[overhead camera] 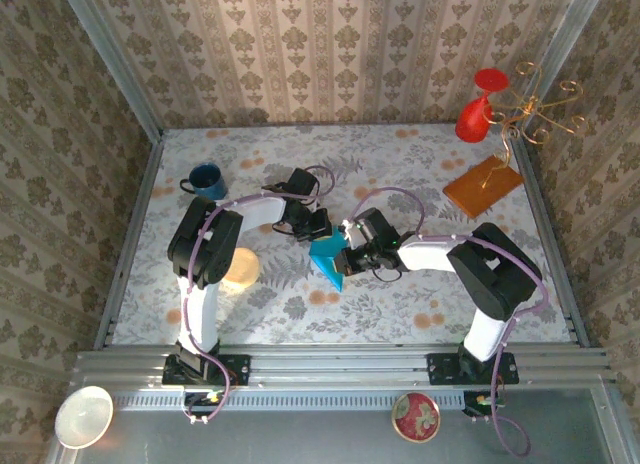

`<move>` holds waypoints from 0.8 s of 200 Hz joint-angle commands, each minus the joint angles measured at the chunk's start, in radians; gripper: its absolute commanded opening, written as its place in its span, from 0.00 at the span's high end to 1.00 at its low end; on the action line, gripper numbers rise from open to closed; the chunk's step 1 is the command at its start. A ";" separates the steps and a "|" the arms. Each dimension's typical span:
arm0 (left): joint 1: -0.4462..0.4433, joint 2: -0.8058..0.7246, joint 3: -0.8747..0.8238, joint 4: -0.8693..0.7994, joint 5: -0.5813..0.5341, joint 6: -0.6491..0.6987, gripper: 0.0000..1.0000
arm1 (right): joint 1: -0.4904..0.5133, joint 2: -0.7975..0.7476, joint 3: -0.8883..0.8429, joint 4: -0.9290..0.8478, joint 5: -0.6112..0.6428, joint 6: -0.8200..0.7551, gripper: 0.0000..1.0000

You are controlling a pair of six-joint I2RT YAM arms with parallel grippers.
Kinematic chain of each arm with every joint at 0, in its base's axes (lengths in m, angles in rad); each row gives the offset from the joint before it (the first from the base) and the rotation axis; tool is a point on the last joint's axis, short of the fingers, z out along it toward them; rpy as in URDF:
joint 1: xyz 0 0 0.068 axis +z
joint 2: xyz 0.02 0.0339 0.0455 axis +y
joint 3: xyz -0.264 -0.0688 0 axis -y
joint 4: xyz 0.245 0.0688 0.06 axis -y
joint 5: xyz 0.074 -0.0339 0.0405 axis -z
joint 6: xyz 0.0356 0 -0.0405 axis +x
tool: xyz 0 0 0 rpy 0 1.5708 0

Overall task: Fold a paper plane with a square sheet of paper (pick it up from the middle)
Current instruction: Third fold the triangle at the center of the table.

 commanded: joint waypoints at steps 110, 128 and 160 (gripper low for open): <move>-0.005 0.045 0.004 -0.052 -0.009 0.009 0.88 | -0.007 0.035 0.034 -0.065 0.023 0.003 0.98; -0.002 0.040 0.008 -0.051 -0.002 0.008 0.88 | -0.008 0.033 0.036 -0.065 0.022 0.003 0.98; 0.003 -0.038 0.012 -0.032 0.021 0.009 0.84 | -0.010 0.036 0.040 -0.070 0.021 0.004 0.98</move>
